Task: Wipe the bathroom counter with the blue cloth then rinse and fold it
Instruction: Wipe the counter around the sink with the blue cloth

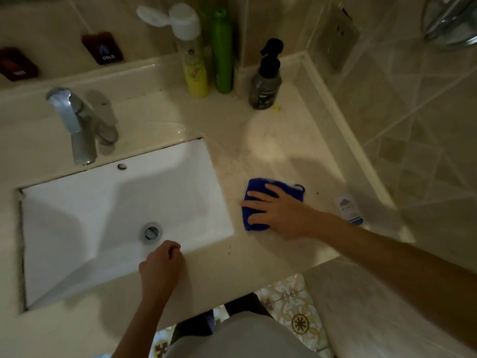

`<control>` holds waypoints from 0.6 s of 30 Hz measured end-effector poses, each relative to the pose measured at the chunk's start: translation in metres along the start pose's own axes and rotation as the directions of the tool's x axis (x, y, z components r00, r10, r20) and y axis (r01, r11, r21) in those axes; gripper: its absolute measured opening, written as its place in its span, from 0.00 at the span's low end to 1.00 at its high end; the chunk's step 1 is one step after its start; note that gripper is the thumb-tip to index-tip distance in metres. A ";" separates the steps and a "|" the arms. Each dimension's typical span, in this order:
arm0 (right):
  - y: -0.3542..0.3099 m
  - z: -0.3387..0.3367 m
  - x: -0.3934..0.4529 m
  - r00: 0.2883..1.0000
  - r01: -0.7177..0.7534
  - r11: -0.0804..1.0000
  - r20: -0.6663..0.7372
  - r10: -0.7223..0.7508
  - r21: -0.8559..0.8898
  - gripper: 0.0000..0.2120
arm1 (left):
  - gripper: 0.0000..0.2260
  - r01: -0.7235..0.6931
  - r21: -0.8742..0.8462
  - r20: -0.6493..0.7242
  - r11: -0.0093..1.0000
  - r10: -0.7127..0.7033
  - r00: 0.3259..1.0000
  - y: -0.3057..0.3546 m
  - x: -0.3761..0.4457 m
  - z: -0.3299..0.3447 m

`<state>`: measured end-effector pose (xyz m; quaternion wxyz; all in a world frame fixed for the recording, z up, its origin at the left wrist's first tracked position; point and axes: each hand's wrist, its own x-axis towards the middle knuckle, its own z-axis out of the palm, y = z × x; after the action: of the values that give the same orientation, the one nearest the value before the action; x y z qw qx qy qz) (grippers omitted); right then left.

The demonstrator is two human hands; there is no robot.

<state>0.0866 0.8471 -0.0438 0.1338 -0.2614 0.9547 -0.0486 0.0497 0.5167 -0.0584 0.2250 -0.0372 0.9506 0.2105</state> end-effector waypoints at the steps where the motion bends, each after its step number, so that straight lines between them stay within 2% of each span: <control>1: -0.017 -0.001 0.002 0.990 -0.115 0.992 -0.078 0.119 0.053 0.15 | 0.07 -0.008 -0.001 -0.006 1.000 0.008 1.000 0.000 0.000 0.001; 2: -0.034 0.002 0.003 0.940 -0.277 0.953 -0.172 0.296 0.126 0.12 | 0.07 -0.013 -0.001 -0.010 1.000 0.013 1.000 0.000 -0.001 0.001; 3: -0.052 0.006 0.003 0.833 -0.466 0.861 -0.226 0.504 0.203 0.15 | 0.08 -0.015 0.002 -0.014 1.000 0.015 1.000 0.001 -0.001 0.002; 5: -0.076 0.011 0.011 0.504 -0.789 0.522 -0.144 0.851 0.324 0.24 | 0.08 -0.018 0.009 -0.025 1.000 0.019 1.000 0.001 0.000 0.003; 6: -0.081 0.013 0.019 0.363 -0.860 0.357 -0.052 0.930 0.365 0.30 | 0.08 -0.013 0.008 -0.028 1.000 0.014 1.000 0.001 0.001 0.004; 7: -0.081 0.015 0.029 0.282 -0.890 0.255 0.018 0.959 0.377 0.36 | 0.09 -0.007 0.007 -0.030 1.000 0.007 1.000 0.001 0.002 0.003; 8: -0.079 0.018 0.041 0.263 -0.900 0.230 0.040 0.964 0.371 0.39 | 0.09 0.001 0.010 -0.029 1.000 -0.001 1.000 0.001 0.003 0.004; 9: -0.072 0.018 0.052 0.293 -0.897 0.265 0.026 0.956 0.353 0.41 | 0.09 0.005 0.014 -0.029 1.000 -0.005 1.000 0.001 0.003 0.004; 12: -0.037 0.011 0.076 0.518 -0.807 0.513 -0.066 0.853 0.293 0.35 | 0.09 0.016 0.015 -0.034 1.000 -0.016 0.999 0.002 0.004 0.004; 14: -0.014 0.007 0.083 0.632 -0.728 0.624 -0.075 0.772 0.285 0.31 | 0.09 0.010 0.020 -0.054 1.000 -0.009 0.998 0.002 0.005 0.005; 18: -0.034 0.011 0.055 0.673 -0.711 0.653 -0.017 0.739 0.259 0.32 | 0.08 0.011 0.038 -0.050 0.999 -0.009 0.999 0.001 0.003 0.006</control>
<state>0.0610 0.7893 -0.0618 0.1134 0.1630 0.9730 -0.1174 0.0497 0.5205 -0.0640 0.2031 -0.0428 0.9596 0.1901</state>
